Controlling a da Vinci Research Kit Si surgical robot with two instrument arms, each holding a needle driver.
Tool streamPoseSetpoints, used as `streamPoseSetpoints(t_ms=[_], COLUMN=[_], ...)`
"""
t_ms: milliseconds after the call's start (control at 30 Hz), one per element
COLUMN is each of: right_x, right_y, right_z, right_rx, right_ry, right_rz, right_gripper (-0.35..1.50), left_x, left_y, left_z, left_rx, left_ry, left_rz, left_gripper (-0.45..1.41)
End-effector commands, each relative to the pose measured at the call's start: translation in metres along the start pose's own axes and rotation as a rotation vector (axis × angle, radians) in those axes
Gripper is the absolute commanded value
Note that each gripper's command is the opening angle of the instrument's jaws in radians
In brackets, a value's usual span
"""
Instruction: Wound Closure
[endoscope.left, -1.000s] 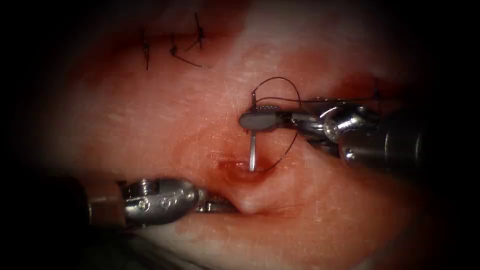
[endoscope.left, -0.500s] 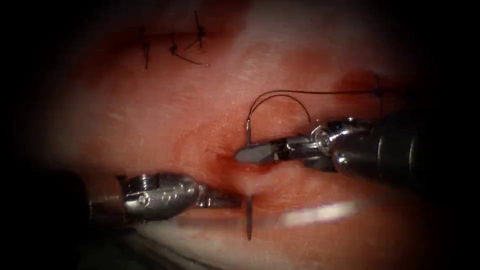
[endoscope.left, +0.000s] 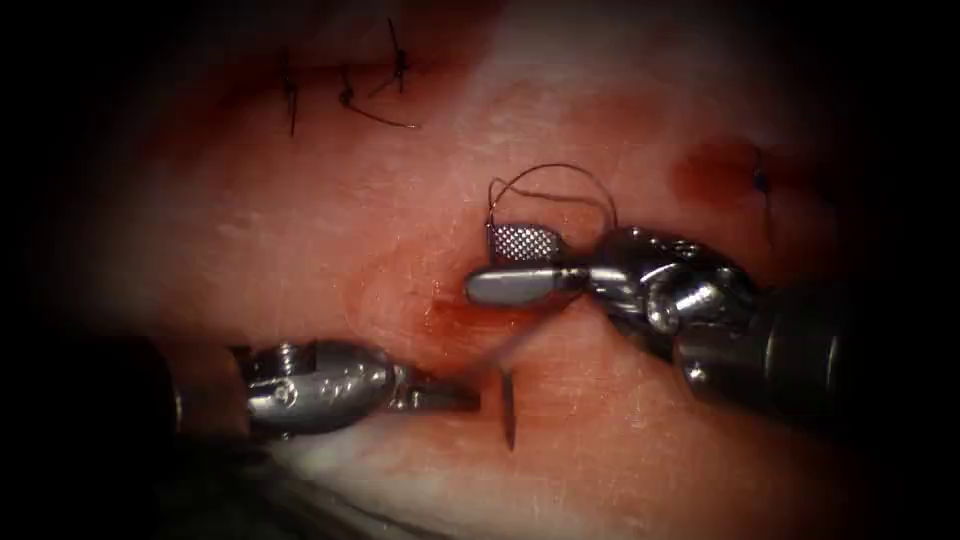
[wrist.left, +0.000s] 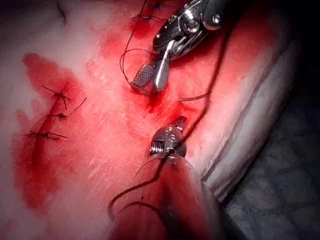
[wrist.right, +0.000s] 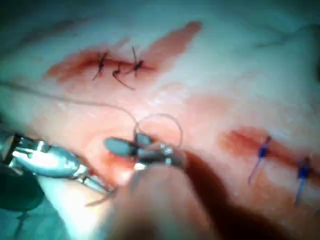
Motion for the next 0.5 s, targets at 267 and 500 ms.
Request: streamPoseSetpoints(t_ms=[267,500], right_x=[0.0,-0.0009], right_y=[0.0007,-0.0039], right_z=[-0.0045,-0.005], right_rx=[0.019,0.125], right_ry=[-0.007,-0.044], right_rz=[-0.117,-0.15], right_gripper=[1.06,1.01], left_x=[0.0013,0.0022], left_y=[0.0004,0.001], left_z=[0.0007,0.0011], left_rx=[0.013,0.008], left_ry=[0.121,0.17], left_rz=[0.176,0.289], left_gripper=[-0.03,0.17])
